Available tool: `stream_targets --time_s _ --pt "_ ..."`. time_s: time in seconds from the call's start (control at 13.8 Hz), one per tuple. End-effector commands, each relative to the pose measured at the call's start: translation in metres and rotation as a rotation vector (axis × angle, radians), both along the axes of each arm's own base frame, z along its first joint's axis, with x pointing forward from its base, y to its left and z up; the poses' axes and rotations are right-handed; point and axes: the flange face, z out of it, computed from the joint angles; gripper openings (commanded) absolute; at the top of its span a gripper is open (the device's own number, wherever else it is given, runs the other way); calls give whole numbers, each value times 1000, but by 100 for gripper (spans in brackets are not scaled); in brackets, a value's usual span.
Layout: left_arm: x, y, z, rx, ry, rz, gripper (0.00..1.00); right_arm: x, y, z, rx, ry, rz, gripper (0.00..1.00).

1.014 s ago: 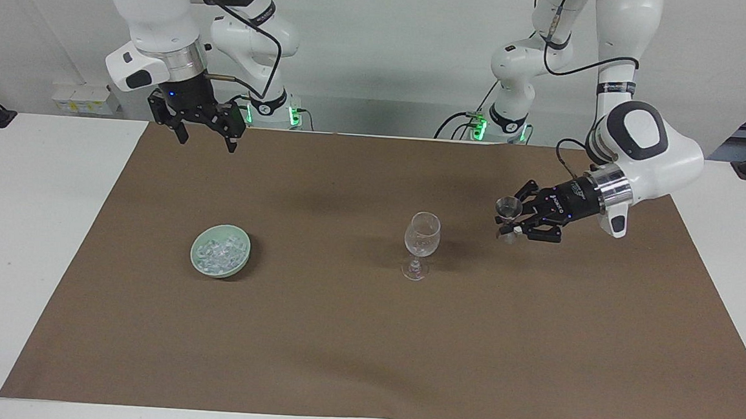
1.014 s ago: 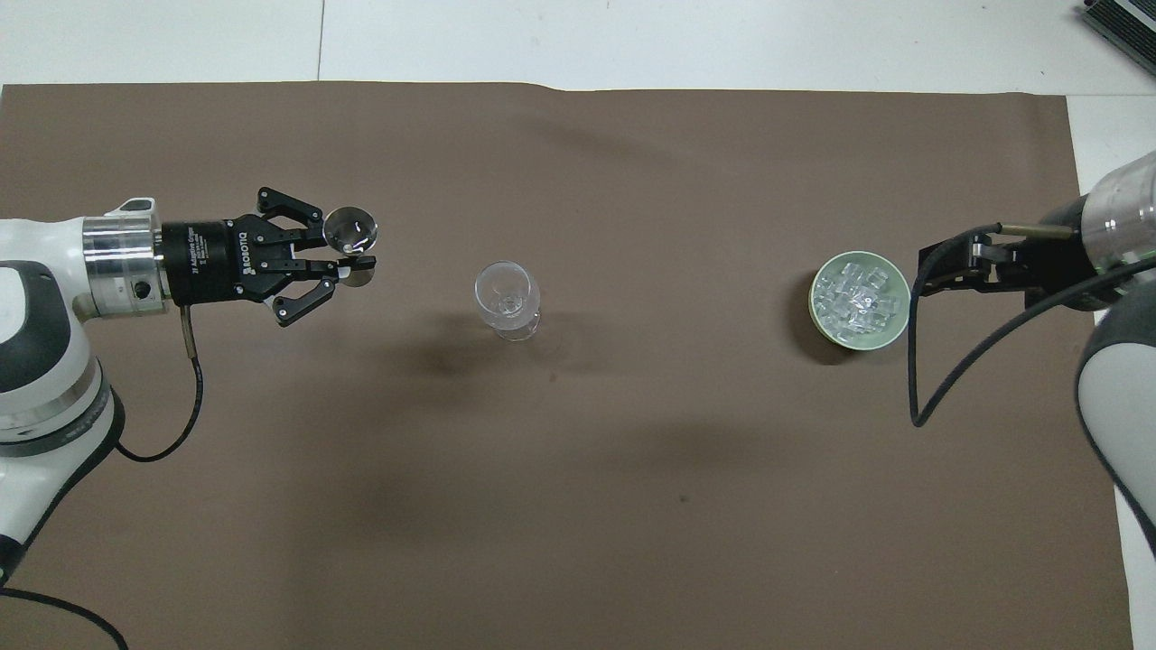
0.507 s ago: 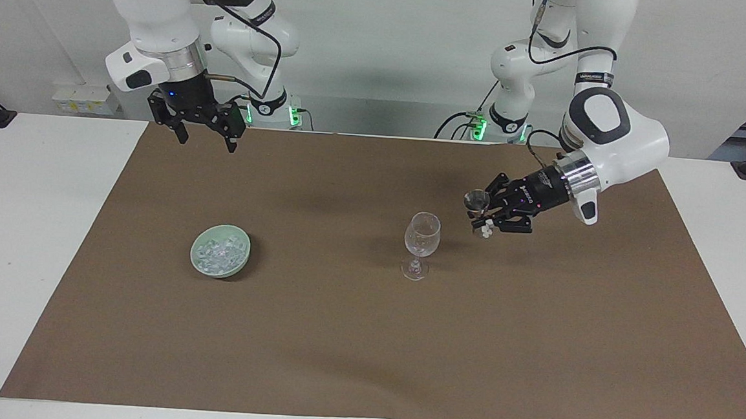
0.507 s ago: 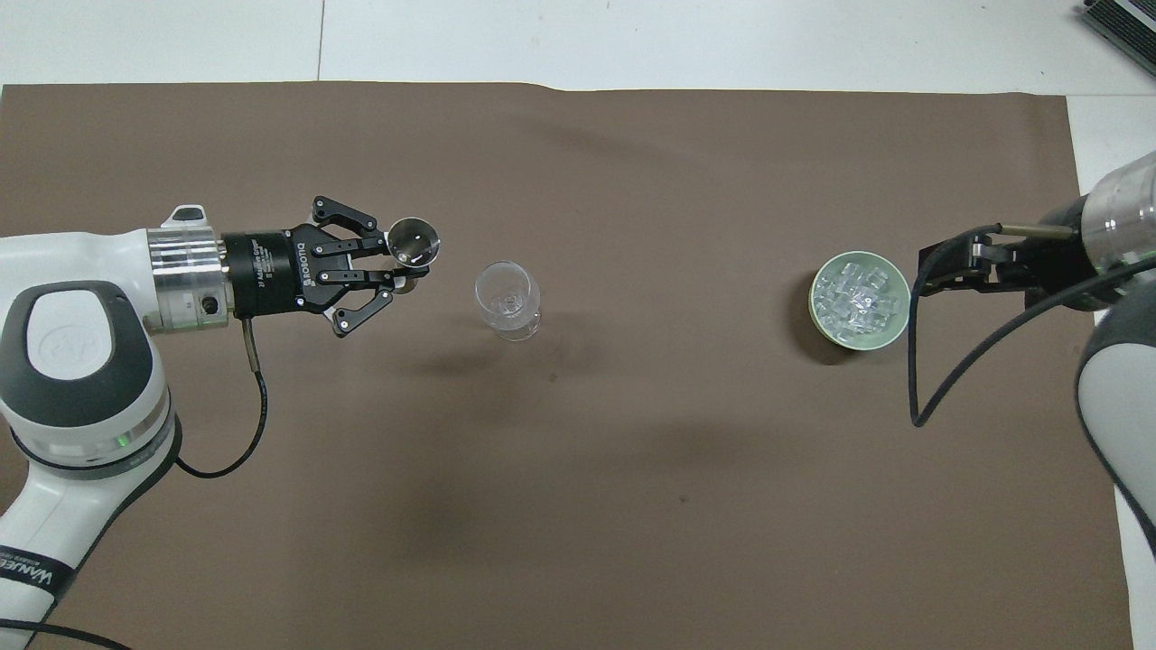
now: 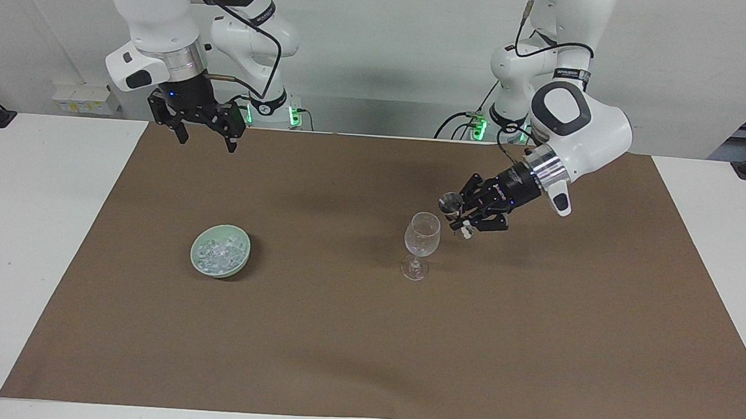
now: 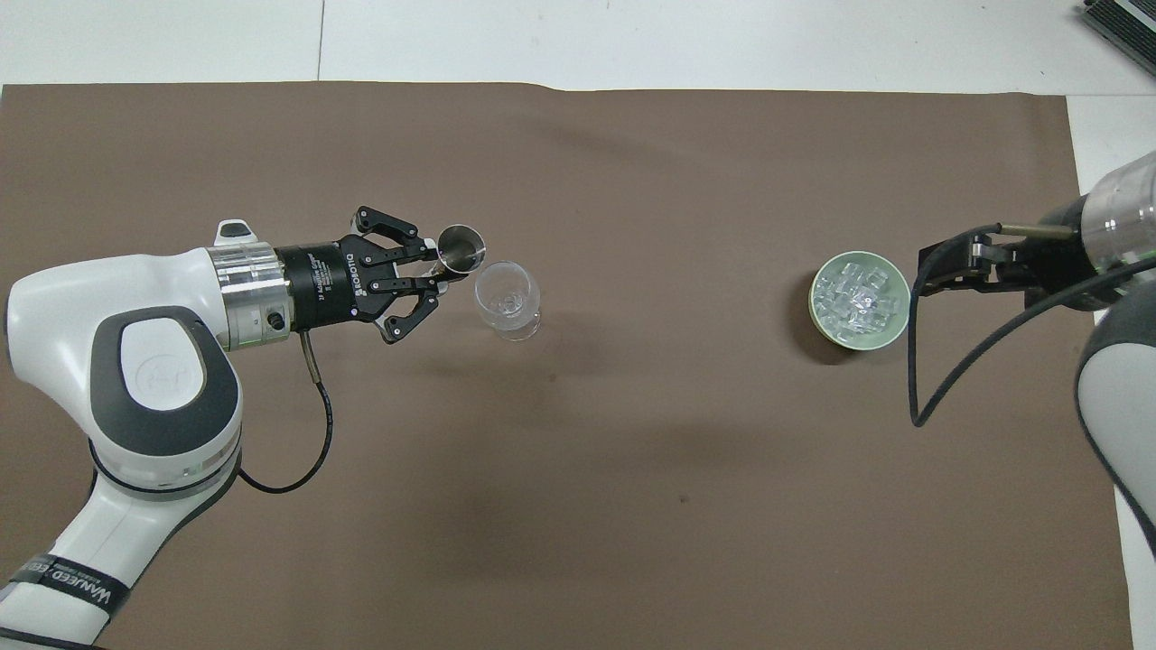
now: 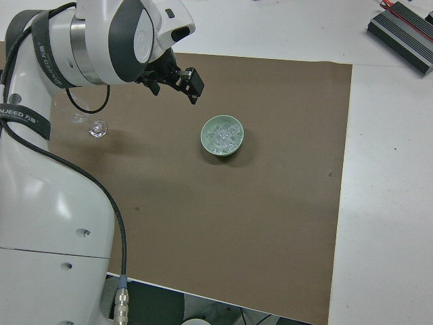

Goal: Pour wine and add ice with both arms
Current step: 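Carry the bottle with the left gripper over the clear glass, then tilt the bottle over the clear glass with the left gripper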

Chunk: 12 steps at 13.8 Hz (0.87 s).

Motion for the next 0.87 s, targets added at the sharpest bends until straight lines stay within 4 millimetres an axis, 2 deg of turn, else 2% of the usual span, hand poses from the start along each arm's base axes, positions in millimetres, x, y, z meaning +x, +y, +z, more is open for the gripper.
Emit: stream_targets --time_s 0.0,0.14,0.36,0.8 --pt "-5 0 5 68 -31 23 0 -2 -5 1 23 -10 13 100" --pt "-3 -1 6 116 -61 13 0 -2 -5 1 23 -12 13 100" --pt "-6 -16 10 178 -121 0 0 -2 -4 1 23 -10 14 100" --pt "-7 -25 10 279 -184 -68 0 -2 -5 1 23 -10 13 100"
